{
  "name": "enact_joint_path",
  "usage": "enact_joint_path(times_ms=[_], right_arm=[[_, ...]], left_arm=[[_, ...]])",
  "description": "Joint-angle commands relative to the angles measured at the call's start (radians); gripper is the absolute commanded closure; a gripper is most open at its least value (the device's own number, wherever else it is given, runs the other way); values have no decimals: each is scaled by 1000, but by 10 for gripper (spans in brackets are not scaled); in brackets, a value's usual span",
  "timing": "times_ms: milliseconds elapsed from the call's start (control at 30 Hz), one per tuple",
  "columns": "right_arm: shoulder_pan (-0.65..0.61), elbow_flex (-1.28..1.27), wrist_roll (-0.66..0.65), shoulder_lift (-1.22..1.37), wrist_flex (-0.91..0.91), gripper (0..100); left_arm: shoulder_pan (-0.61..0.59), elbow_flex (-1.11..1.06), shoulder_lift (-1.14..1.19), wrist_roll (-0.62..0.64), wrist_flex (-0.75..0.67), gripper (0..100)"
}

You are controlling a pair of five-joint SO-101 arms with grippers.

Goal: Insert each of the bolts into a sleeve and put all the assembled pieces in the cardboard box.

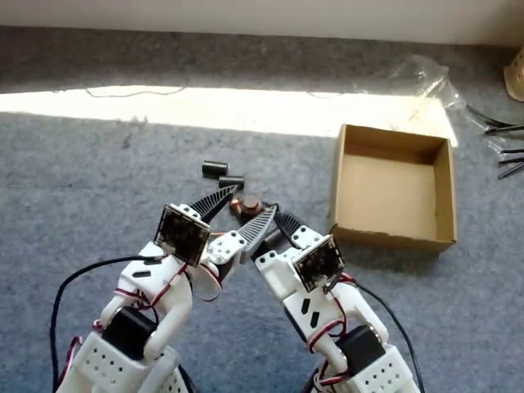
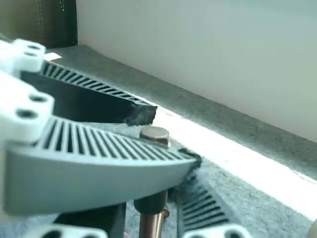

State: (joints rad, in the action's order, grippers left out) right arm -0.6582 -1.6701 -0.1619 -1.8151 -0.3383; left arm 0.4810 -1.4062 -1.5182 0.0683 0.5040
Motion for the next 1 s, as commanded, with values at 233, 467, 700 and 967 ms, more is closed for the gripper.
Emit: enact_joint_path(times_ms=[233, 467, 700, 967], right_arm=[[12, -139, -11, -19, 5, 995], [12, -139, -12, -19, 5, 995], [13, -139, -12, -19, 5, 995], [13, -139, -14, -19, -59, 995]], left_arm=[[31, 110, -13, -2, 6, 775], [-102, 206, -13, 0, 6, 778], [-220, 216, -15, 2, 6, 780], [-349, 193, -15, -2, 86, 922]])
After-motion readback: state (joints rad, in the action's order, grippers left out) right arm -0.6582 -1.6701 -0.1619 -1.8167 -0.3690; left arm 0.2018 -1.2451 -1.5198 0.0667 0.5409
